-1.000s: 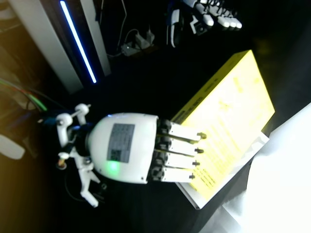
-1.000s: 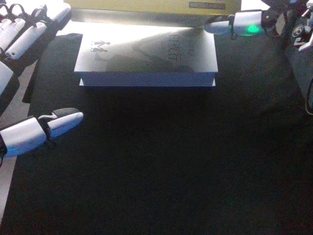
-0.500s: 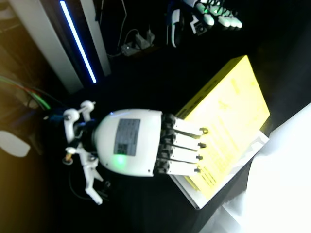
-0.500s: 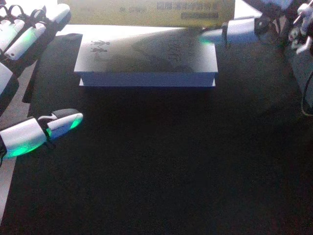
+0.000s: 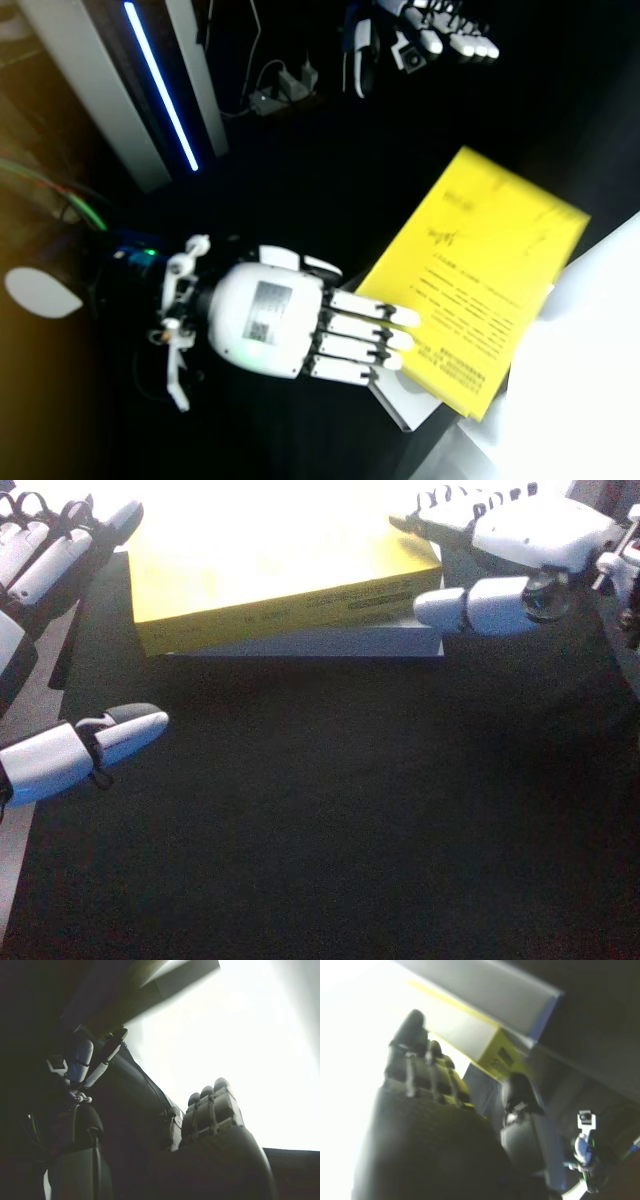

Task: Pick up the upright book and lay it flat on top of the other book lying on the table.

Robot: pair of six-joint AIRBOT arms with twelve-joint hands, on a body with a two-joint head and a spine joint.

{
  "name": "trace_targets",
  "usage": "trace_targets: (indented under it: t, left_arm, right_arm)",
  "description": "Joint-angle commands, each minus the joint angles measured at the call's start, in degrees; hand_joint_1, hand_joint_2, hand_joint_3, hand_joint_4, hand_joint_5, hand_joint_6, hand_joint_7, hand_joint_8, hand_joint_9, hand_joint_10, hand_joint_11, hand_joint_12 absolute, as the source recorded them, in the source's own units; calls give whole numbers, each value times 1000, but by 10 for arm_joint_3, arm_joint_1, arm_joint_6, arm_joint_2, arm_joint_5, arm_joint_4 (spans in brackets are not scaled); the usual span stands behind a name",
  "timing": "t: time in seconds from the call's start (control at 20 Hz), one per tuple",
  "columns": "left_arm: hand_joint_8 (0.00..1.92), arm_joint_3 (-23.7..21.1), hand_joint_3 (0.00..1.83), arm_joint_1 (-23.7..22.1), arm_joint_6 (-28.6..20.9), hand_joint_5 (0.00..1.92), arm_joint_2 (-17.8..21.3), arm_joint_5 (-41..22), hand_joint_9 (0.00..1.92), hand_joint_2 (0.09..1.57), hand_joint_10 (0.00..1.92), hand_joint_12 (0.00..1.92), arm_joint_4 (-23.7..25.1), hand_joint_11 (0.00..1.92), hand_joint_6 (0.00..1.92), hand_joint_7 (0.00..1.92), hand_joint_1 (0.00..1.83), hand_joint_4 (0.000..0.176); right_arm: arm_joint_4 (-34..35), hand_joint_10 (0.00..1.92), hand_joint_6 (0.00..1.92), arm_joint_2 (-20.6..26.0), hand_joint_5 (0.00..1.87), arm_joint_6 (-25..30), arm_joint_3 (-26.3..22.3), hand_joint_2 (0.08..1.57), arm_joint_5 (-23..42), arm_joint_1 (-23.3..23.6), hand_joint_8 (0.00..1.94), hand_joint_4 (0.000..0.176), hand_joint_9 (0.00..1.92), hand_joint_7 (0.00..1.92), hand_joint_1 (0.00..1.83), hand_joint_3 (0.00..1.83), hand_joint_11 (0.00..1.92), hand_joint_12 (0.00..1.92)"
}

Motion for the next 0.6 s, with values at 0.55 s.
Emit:
trace_targets:
  t: [0.55]
  left_arm:
    - [0, -2, 0, 0, 0, 0, 5, -73, 0, 1026, 0, 0, 6, 0, 0, 0, 670, 176]
  right_arm:
    - [-30, 0, 0, 98, 0, 74, -89, 1252, 178, 14, 0, 35, 0, 0, 100, 9, 0, 1921]
